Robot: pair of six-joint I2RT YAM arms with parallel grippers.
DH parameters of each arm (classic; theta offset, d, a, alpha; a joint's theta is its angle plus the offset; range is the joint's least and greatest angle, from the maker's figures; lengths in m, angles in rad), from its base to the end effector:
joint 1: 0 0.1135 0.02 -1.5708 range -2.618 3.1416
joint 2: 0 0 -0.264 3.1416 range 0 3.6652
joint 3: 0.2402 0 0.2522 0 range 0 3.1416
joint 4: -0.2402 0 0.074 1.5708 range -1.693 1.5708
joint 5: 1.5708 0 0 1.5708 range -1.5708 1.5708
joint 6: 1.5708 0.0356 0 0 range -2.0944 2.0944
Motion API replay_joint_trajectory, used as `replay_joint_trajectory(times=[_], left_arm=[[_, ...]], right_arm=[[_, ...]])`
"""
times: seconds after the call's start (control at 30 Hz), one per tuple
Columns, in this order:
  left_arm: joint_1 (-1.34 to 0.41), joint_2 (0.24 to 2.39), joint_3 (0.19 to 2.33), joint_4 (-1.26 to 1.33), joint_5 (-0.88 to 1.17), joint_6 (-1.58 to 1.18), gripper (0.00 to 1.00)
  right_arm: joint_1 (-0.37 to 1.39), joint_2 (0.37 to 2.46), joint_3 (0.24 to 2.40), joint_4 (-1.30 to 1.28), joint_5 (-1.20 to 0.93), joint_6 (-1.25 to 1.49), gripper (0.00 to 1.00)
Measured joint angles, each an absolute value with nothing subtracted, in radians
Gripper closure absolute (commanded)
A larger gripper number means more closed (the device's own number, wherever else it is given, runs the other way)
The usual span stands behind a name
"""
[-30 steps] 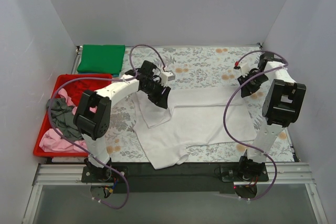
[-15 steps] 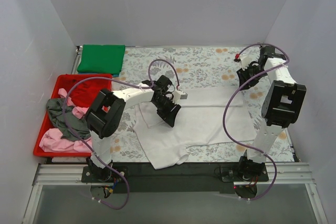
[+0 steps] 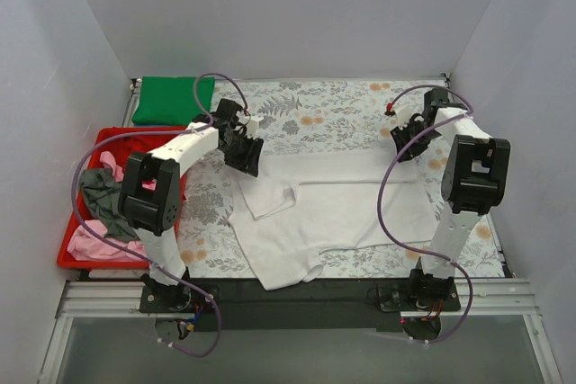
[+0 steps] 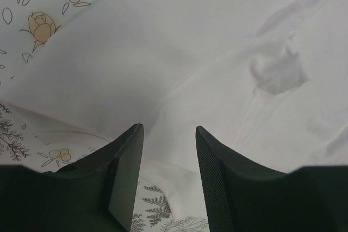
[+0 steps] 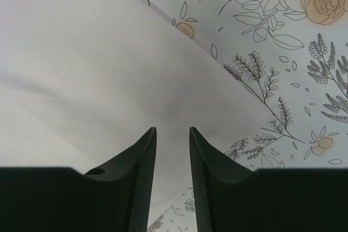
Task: Fold and stack the t-shirts
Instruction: Fold the tshirt
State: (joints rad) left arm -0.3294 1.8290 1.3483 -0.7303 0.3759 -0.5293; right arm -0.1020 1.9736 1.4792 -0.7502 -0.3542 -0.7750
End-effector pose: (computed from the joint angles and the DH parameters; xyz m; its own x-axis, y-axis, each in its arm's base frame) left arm 0.3459 -0.1321 0.2084 -0.9781 -0.1620 -0.1304 -0.0819 0.8765 -0.4744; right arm 0.4012 -0.0287 0.1912 -0.6627 -0.5919 -0.4588 -0.6701 0.7422 0.0105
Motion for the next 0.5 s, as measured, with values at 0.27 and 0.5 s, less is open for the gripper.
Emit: replay_joint_trajectory(times=[0.27,0.5], left_arm=[[-0.255,2.053,1.488,-0.757,0.266,-0.543,0.59],[-0.234,2.337,1.931,-0.741,0.244,-0.516,0.55]], right_arm=[[-0.075,2.058,1.501,-0.622,-0.219,-0.692,0.60],[-0.072,2.178,1.680,-0.550,-0.159,-0.607,0.57]])
